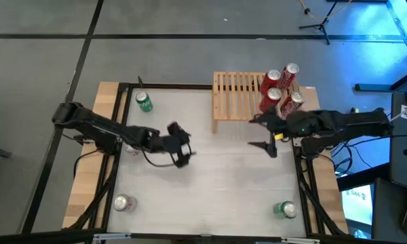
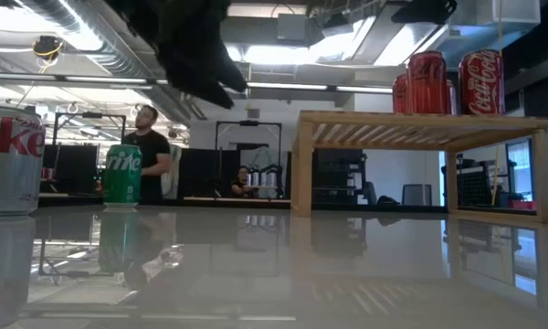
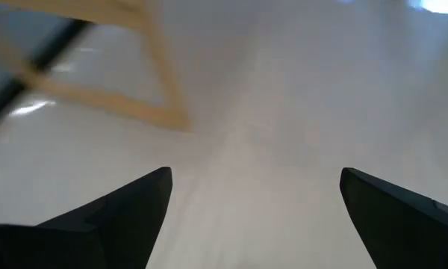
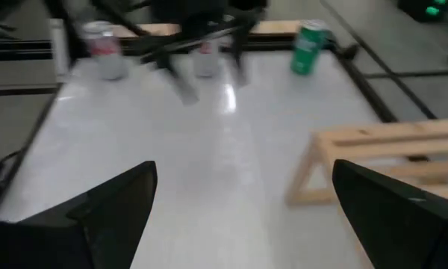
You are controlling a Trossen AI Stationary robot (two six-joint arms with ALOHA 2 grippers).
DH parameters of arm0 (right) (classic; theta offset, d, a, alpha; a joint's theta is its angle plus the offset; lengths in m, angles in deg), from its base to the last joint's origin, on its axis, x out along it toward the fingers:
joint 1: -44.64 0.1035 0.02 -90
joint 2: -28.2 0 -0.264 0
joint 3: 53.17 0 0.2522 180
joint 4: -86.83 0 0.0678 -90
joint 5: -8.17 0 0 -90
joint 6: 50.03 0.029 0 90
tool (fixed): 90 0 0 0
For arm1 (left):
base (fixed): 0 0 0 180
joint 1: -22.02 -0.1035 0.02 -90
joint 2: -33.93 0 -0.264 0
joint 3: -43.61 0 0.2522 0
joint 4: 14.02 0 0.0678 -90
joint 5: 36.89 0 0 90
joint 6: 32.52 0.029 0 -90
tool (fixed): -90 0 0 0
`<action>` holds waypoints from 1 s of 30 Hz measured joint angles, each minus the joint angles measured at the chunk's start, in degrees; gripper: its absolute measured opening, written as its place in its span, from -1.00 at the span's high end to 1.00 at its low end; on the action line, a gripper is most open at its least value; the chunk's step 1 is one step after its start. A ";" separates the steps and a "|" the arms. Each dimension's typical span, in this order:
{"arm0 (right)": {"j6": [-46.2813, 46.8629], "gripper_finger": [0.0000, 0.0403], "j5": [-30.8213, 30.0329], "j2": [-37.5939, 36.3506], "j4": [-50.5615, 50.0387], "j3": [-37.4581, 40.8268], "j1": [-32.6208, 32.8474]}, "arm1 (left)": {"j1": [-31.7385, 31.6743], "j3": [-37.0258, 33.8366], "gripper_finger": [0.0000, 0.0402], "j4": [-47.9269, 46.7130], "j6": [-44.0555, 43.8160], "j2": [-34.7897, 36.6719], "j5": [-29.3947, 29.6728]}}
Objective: Place canned beverage on shelf
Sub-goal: Put the top green soda can on the shelf
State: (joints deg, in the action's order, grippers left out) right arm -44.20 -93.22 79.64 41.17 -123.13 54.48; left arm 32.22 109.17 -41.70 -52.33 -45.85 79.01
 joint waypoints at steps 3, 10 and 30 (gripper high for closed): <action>-0.70 -0.98 2.70 0.49 5.91 3.45 3.15 | -4.12 0.01 -0.88 -4.62 -1.07 4.42 2.03; -2.23 -0.98 3.33 0.97 20.62 11.64 9.64 | -16.35 -0.03 -0.88 -11.31 -0.06 7.49 4.17; -3.25 -0.98 0.04 5.64 39.35 22.32 14.94 | -49.66 10.85 -0.88 -43.09 -1.00 7.05 3.07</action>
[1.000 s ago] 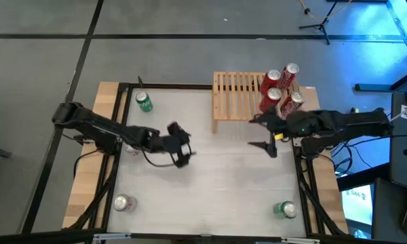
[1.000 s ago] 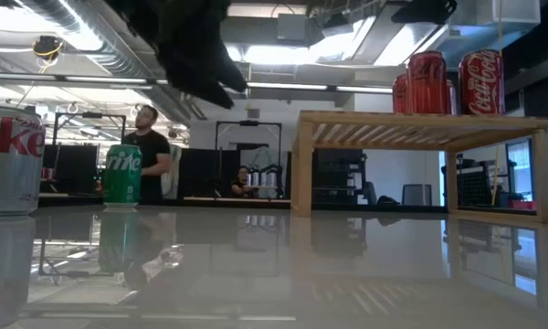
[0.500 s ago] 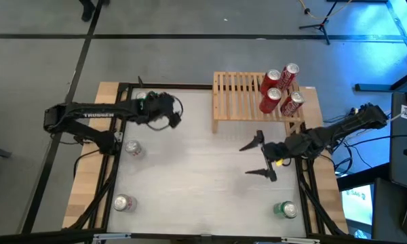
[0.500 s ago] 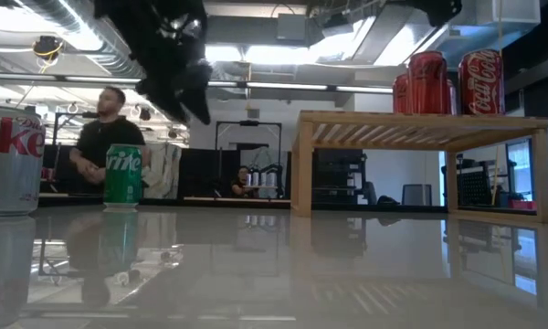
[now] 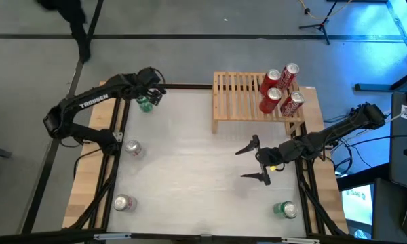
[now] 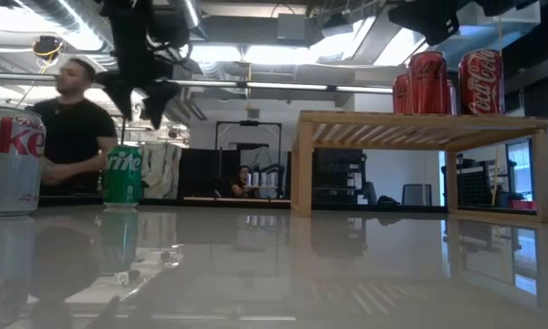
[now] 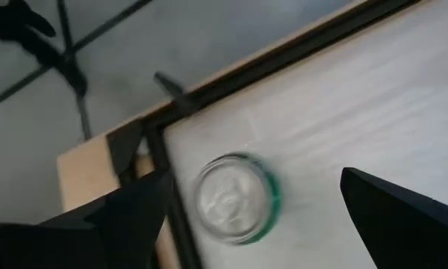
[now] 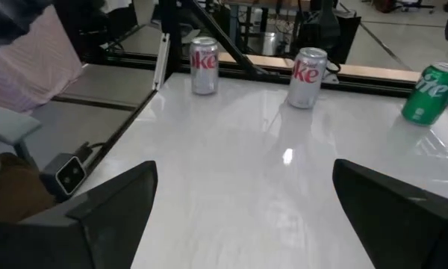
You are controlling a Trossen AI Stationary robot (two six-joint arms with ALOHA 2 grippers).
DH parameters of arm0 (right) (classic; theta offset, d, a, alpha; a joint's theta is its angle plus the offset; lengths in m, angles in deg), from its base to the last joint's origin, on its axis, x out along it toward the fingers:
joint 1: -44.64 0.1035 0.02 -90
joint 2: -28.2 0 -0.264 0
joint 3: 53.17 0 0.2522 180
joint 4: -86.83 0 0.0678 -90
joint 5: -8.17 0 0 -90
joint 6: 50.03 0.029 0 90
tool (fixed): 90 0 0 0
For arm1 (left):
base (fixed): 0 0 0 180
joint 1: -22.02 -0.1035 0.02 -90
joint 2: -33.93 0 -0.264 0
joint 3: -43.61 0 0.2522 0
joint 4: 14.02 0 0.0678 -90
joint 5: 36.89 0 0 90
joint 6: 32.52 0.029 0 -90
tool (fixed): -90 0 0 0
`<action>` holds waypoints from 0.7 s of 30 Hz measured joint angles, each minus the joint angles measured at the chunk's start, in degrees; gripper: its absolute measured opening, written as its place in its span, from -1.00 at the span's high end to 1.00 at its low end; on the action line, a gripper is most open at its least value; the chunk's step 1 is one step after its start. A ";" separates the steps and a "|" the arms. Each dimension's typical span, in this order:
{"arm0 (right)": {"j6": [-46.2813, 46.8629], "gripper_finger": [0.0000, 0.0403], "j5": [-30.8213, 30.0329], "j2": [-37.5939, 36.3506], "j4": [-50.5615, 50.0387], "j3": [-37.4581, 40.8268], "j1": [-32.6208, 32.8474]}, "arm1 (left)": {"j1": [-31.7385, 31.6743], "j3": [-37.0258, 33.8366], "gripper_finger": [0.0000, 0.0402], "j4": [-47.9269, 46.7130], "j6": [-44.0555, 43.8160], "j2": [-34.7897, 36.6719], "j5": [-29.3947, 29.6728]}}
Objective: Place canned beverage on shelf
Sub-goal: Put the top green soda can on the shelf
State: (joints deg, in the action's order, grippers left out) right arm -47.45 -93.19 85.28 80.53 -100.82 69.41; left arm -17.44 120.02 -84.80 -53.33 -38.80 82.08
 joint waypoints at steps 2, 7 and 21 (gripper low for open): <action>0.00 -0.98 0.39 -0.02 0.05 0.00 0.00 | -2.12 0.00 -0.88 -1.56 0.37 0.00 -0.22; -1.51 -0.98 0.39 -0.02 0.25 0.00 0.00 | -5.71 0.00 -0.88 -1.50 1.83 -0.01 -4.70; -1.58 -0.98 0.39 0.00 0.18 -0.02 -0.02 | -11.93 -2.86 -0.88 -0.46 1.87 -6.14 -9.38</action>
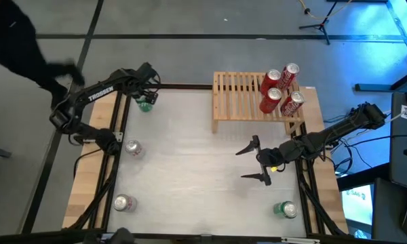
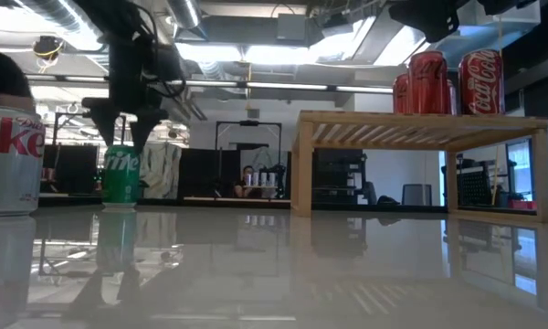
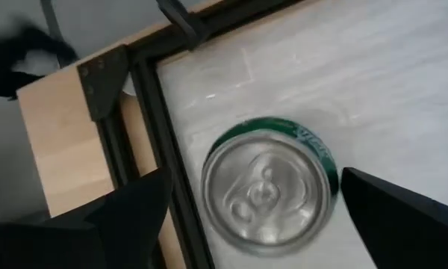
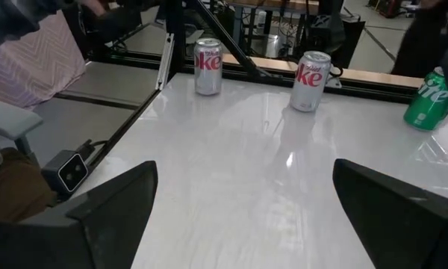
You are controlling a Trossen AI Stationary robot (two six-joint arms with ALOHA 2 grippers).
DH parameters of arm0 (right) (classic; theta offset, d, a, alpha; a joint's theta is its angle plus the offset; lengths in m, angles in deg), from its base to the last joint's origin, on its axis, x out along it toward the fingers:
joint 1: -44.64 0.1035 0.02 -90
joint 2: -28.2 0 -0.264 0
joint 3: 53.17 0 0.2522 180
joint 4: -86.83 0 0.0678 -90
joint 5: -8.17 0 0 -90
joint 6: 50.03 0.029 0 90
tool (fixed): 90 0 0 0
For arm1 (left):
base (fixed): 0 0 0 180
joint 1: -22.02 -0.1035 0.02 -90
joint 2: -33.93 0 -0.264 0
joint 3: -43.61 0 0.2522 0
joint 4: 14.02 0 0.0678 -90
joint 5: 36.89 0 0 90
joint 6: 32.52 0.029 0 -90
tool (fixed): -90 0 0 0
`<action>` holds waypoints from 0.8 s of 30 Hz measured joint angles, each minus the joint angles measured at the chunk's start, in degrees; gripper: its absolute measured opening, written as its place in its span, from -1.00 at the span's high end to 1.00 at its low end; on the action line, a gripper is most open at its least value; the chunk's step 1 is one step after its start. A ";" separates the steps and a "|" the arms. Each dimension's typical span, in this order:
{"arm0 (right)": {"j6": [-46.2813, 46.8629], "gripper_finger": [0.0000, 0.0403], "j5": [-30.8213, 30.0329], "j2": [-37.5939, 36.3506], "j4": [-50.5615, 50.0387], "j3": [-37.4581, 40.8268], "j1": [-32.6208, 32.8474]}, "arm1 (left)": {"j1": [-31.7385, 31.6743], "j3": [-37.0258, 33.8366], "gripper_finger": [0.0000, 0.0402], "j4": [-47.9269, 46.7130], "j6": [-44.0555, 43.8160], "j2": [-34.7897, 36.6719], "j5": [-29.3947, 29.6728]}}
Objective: Place canned beverage on shelf
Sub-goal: Put the top green soda can on the shelf
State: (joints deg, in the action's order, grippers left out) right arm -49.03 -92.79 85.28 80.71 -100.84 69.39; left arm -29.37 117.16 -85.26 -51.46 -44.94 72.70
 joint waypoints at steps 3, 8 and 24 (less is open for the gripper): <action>0.00 -0.98 0.02 0.00 0.00 0.00 0.00 | -0.02 -0.09 -0.88 0.54 0.03 -1.40 -1.63; 0.00 -0.98 0.02 0.00 -0.04 0.00 0.00 | 0.00 -0.07 -0.88 0.51 0.10 -3.19 -6.13; 0.08 -0.98 -0.35 0.00 -0.11 -0.03 -0.01 | 10.12 -0.07 -0.37 1.16 -0.99 -3.47 -10.96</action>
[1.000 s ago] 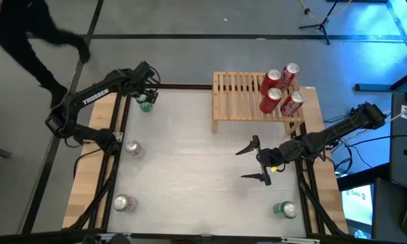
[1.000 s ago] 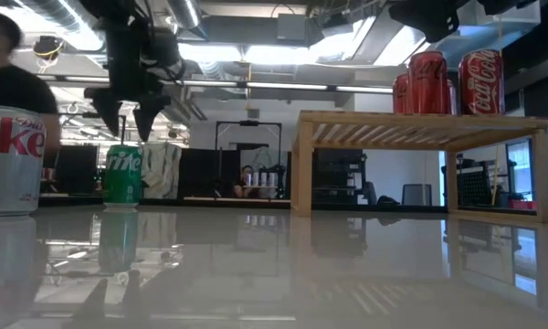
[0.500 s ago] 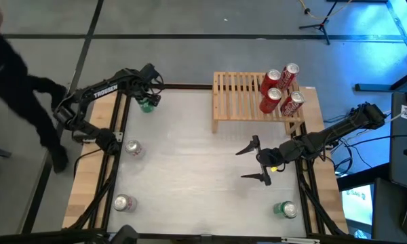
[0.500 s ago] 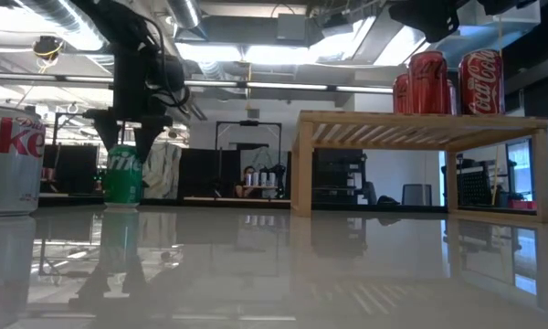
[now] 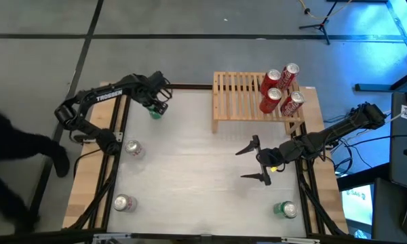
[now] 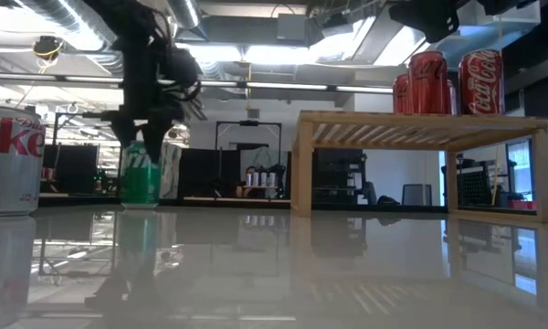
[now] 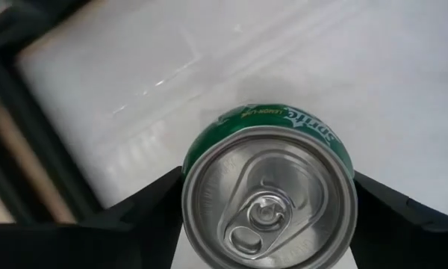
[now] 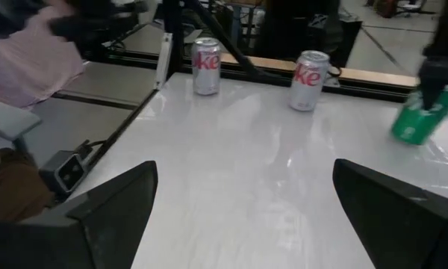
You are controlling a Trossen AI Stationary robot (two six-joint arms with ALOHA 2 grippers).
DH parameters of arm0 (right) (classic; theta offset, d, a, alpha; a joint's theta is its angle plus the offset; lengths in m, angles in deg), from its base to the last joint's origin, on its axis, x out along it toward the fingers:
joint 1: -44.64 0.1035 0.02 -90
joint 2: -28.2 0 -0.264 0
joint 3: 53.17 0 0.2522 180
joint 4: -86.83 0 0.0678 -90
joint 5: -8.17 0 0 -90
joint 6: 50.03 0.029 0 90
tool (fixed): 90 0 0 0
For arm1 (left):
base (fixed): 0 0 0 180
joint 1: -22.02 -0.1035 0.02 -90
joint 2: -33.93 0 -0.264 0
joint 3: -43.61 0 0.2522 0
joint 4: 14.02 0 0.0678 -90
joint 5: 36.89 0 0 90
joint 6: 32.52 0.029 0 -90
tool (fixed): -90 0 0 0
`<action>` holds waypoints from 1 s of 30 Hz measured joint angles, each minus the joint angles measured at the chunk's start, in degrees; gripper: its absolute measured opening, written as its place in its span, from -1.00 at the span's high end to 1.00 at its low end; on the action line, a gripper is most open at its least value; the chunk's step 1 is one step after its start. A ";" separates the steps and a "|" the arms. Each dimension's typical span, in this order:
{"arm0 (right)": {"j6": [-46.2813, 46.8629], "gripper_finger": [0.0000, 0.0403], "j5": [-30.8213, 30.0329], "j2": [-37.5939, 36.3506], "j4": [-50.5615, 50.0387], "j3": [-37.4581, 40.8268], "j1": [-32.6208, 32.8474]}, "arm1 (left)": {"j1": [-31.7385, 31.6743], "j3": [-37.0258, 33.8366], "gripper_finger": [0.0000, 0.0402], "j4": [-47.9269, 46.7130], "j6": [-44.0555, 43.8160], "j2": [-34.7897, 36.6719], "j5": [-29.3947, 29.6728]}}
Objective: Place canned beverage on shelf
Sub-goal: Put the top green soda can on the shelf
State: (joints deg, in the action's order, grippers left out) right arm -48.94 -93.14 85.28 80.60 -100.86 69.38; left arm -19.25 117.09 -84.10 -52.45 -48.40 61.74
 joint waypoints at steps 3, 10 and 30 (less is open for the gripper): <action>0.05 -0.98 -2.08 0.02 -0.07 0.00 -0.01 | 6.28 0.00 -0.37 0.52 -2.77 0.62 -0.14; 0.09 -0.98 -2.69 0.26 -0.17 -0.02 -0.01 | 24.22 0.18 -0.40 4.48 -11.08 0.77 -1.57; 0.09 -0.98 -2.80 0.26 -0.49 -0.02 -0.01 | 50.28 22.39 -0.42 7.12 -14.25 -17.85 -2.23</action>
State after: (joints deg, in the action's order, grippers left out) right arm -48.86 -95.95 85.54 80.12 -100.88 69.37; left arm 31.03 139.48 -76.99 -66.70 -66.25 59.52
